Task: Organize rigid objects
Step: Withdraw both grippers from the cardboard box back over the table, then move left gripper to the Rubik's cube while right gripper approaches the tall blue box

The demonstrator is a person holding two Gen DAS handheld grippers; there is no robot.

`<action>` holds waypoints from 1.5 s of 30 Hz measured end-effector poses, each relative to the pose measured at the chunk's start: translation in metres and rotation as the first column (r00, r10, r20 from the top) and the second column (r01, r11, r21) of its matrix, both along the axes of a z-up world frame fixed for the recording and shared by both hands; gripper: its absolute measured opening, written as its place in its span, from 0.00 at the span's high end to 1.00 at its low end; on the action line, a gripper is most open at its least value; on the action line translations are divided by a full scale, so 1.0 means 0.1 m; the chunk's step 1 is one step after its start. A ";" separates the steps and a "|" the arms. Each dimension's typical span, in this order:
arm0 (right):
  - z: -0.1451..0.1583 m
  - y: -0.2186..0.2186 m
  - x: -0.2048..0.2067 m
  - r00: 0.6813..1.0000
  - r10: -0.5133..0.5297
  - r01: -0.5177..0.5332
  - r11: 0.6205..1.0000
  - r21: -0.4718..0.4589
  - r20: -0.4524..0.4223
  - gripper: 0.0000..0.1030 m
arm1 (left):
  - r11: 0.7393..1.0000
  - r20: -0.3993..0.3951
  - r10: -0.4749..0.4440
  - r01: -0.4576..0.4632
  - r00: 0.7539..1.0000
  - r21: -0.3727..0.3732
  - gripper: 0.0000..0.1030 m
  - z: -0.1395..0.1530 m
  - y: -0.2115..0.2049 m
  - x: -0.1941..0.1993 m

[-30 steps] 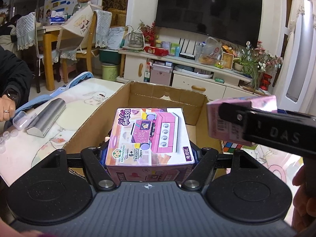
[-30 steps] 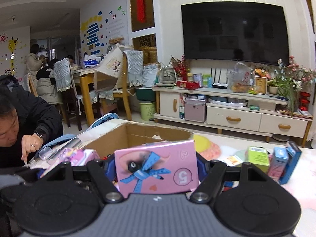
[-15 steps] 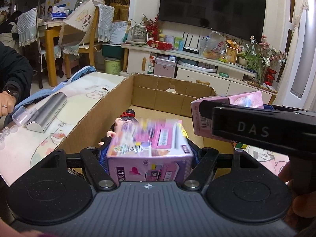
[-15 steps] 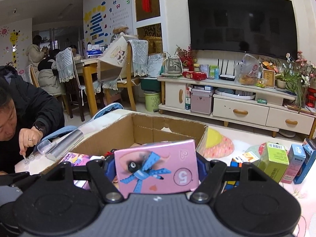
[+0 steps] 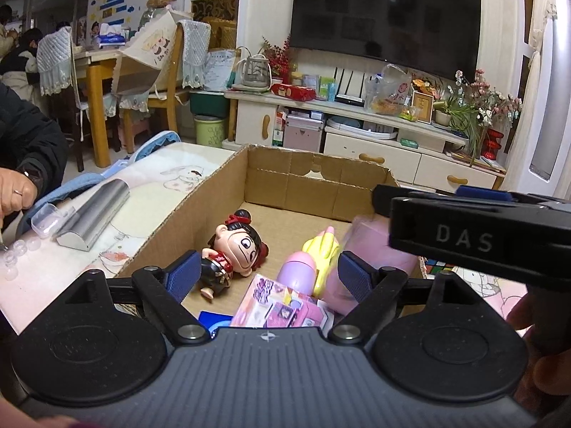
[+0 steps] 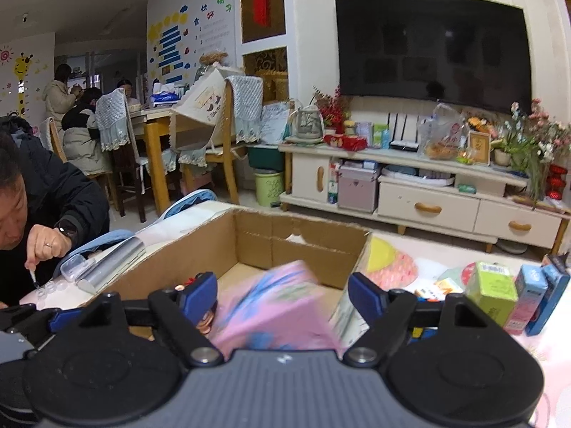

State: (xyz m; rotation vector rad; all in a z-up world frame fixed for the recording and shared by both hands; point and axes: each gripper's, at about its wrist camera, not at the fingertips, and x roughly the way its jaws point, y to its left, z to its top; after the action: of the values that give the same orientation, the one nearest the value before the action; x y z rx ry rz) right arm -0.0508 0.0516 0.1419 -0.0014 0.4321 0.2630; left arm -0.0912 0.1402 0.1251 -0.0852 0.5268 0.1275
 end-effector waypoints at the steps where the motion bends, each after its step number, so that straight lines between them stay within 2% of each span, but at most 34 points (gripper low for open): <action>1: 0.00 -0.01 -0.01 1.000 -0.007 0.007 1.000 0.000 0.005 0.18 | 1.000 0.002 0.000 0.000 1.000 0.004 0.00 0.00 0.00 0.00; 19: -0.04 -0.30 -0.19 0.995 -0.096 0.094 0.995 0.046 0.040 0.16 | 1.000 0.022 -0.003 0.003 1.000 0.017 0.00 0.00 0.00 -0.01; 24: -0.07 -0.43 -0.25 0.990 -0.134 0.131 0.990 0.060 0.049 0.10 | 0.999 0.036 -0.010 0.008 0.999 0.044 0.00 0.01 -0.05 -0.03; 45: -0.27 -1.04 -0.49 0.966 -0.258 0.256 0.962 0.097 0.016 0.09 | 0.991 0.052 -0.074 0.068 0.996 0.111 0.00 0.00 -0.25 -0.15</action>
State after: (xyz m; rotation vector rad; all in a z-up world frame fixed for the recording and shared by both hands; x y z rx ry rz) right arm -0.0993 -0.0520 0.1148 0.1422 0.3865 0.0268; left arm -0.1066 0.1148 0.1251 0.0368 0.4658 0.0835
